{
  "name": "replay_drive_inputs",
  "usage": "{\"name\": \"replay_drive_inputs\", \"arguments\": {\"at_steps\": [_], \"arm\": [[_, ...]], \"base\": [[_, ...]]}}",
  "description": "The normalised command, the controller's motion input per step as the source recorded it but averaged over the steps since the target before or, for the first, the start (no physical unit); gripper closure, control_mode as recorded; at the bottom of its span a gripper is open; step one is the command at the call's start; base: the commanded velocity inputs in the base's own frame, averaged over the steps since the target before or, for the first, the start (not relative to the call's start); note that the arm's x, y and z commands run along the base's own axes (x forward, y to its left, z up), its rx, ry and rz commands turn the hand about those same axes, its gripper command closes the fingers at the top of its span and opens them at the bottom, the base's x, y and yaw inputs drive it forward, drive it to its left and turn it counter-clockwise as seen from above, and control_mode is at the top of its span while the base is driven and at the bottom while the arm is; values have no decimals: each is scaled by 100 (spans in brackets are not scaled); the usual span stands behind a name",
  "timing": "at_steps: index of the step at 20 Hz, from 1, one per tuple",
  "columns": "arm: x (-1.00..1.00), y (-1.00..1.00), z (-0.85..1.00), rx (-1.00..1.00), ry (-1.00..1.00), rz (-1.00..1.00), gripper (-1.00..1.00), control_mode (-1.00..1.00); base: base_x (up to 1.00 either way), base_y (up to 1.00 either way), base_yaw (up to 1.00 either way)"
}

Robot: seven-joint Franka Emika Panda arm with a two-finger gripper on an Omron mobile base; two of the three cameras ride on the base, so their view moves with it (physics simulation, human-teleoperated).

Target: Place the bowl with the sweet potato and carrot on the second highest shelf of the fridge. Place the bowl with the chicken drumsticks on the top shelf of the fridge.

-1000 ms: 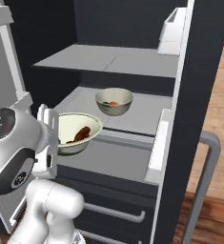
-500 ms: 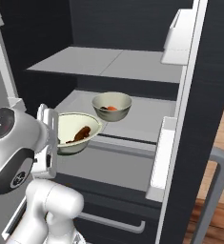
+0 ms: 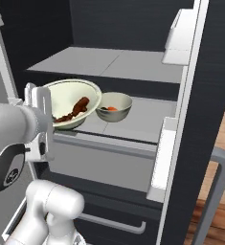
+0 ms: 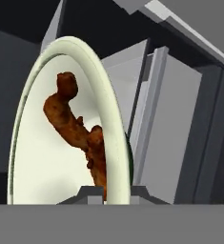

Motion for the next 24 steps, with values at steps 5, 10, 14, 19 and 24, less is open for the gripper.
{"name": "replay_drive_inputs", "arguments": {"at_steps": [5,10,14,19,24], "arm": [[61,0,100,0,-20,-3,100,-100],[96,0,67,0,-4,-6,100,-100],[100,-13,-7,0,9,-2,100,-100],[100,-11,-21,0,6,0,100,-100],[100,-12,-29,0,2,0,100,-100]], "base": [[0,0,0],[0,0,0],[0,0,0],[0,0,0],[0,0,0]]}}
